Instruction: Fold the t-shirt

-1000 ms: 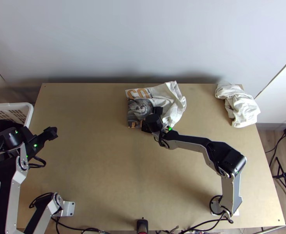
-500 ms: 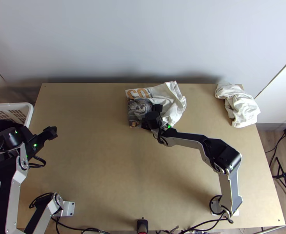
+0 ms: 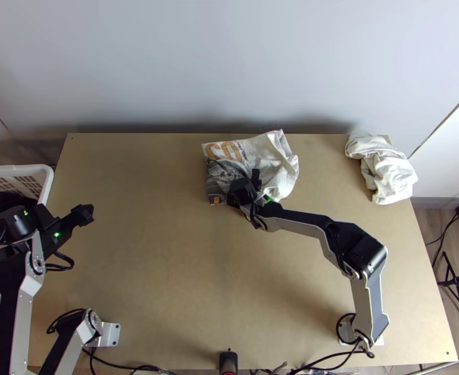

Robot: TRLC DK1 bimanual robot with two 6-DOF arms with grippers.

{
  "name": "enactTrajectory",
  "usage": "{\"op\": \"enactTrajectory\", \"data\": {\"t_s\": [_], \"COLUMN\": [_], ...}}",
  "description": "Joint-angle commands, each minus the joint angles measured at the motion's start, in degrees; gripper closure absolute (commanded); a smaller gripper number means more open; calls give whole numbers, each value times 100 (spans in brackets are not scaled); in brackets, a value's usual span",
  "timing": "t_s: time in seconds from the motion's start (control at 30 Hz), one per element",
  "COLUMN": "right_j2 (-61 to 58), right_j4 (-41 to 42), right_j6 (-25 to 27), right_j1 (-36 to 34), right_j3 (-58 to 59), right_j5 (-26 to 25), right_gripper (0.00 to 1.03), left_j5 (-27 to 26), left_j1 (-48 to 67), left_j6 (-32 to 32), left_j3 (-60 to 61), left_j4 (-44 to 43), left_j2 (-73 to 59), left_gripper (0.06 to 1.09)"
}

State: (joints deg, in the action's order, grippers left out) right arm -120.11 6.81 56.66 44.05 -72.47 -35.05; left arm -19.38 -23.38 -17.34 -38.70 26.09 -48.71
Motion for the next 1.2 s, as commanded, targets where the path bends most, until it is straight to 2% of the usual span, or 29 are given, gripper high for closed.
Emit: {"op": "enactTrajectory", "data": {"t_s": [0.0, 0.17, 0.47, 0.73, 0.93, 1.17], "right_j2": [331, 674, 1403, 1640, 1658, 1640], "right_j4": [-487, -400, -66, 137, 506, 611], "right_j6": [-534, -806, -841, -832, -736, -692], "right_j1": [183, 104, -195, -898, -1276, -1663], "right_j3": [224, 435, 514, 760, 593, -66], "right_j5": [156, 147, 121, 112, 103, -143], "right_gripper": [100, 100, 100, 100, 100, 100], "left_j5": [-84, -84, -84, -75, -84, -84], "left_j1": [-9, -97, -141, -132, -141, -141], "left_j6": [3, 38, -6, -41, -6, 3], "left_j3": [-33, -24, 64, 90, 90, 126], "left_j4": [116, 151, 239, 257, 257, 257], "left_j2": [90, 116, 248, 265, 274, 301], "left_gripper": [11, 11, 11, 11, 11, 11]}}
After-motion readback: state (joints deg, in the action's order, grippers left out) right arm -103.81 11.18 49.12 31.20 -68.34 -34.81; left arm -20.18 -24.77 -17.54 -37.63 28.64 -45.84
